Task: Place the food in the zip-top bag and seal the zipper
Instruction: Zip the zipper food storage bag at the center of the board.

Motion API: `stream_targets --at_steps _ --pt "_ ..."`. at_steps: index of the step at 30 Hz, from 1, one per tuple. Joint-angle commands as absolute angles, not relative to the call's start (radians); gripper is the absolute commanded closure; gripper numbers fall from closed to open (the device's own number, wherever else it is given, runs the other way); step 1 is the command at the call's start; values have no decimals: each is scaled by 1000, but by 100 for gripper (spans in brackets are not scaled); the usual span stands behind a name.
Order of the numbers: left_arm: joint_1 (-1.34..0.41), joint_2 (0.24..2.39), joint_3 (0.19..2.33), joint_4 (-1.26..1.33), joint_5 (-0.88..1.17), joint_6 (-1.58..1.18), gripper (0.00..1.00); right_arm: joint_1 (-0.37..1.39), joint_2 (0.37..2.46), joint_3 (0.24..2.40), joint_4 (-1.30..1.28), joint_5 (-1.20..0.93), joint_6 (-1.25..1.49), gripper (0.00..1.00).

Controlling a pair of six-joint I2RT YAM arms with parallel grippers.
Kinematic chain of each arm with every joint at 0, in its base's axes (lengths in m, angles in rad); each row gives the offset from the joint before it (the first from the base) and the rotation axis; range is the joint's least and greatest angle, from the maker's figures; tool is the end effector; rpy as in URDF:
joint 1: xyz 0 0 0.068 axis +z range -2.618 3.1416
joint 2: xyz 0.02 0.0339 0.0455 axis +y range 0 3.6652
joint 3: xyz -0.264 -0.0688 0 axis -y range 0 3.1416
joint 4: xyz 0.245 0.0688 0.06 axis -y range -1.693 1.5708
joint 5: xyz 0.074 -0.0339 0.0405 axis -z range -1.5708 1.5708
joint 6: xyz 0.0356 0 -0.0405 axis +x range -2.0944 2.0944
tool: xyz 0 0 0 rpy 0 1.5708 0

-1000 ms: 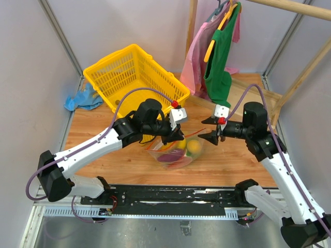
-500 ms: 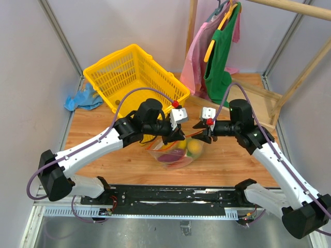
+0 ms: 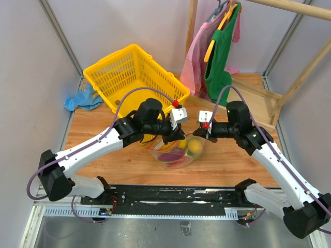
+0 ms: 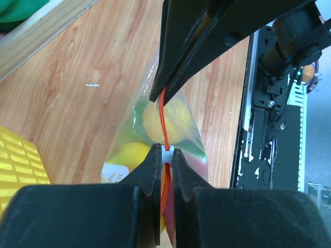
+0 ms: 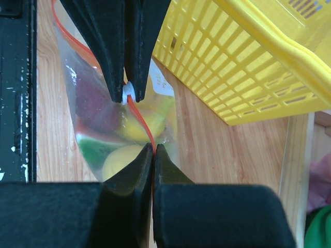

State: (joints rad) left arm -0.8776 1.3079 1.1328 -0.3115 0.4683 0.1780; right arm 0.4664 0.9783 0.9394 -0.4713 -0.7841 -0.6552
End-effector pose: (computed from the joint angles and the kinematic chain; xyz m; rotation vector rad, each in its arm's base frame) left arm 0.1772 -0.2384 0.3354 1.3212 1.6660 -0.9060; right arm 0.1730 0.1152 0.3345 -1.4234 1.3863 0.6881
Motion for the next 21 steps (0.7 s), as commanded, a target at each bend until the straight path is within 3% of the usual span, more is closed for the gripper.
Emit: stream_targets --at_steps 1,21 --pt "-877 1288 1144 -313 471 180 100 476 950 970 -471 -626 -639 99" --pt "-877 1213 1109 -445 379 169 100 456 906 1030 -549 -203 -540 99"
